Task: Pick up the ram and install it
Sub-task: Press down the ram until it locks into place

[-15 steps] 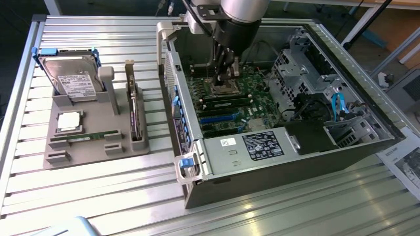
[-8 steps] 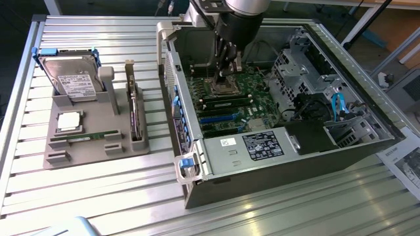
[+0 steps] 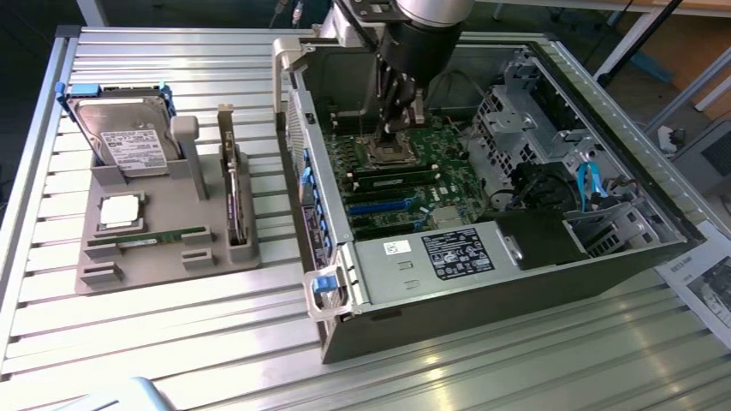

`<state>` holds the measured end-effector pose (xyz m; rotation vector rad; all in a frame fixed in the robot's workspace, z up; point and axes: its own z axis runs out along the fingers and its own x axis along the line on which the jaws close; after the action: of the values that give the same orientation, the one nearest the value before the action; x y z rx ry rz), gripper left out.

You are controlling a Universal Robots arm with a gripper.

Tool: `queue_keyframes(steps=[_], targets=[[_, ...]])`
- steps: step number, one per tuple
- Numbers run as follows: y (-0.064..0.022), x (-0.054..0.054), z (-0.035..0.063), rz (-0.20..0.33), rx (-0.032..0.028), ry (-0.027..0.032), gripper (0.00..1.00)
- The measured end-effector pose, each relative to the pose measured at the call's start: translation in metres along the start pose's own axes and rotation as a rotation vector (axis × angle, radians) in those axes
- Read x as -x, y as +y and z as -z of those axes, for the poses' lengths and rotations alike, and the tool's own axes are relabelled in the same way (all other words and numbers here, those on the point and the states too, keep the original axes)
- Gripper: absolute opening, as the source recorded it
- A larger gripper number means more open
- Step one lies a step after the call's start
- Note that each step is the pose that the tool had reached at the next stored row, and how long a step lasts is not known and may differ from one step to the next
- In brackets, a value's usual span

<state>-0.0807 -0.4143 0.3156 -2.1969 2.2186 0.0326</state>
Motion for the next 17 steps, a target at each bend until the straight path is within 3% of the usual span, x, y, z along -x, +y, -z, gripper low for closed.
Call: queue_keyframes(steps=[9,17], targets=[[-0.0251,0.000,0.0000,0.000,0.0103,0.0001,0.10],[-0.0405,0.000,0.0000,0.000,0.0164,0.0001,0.10]])
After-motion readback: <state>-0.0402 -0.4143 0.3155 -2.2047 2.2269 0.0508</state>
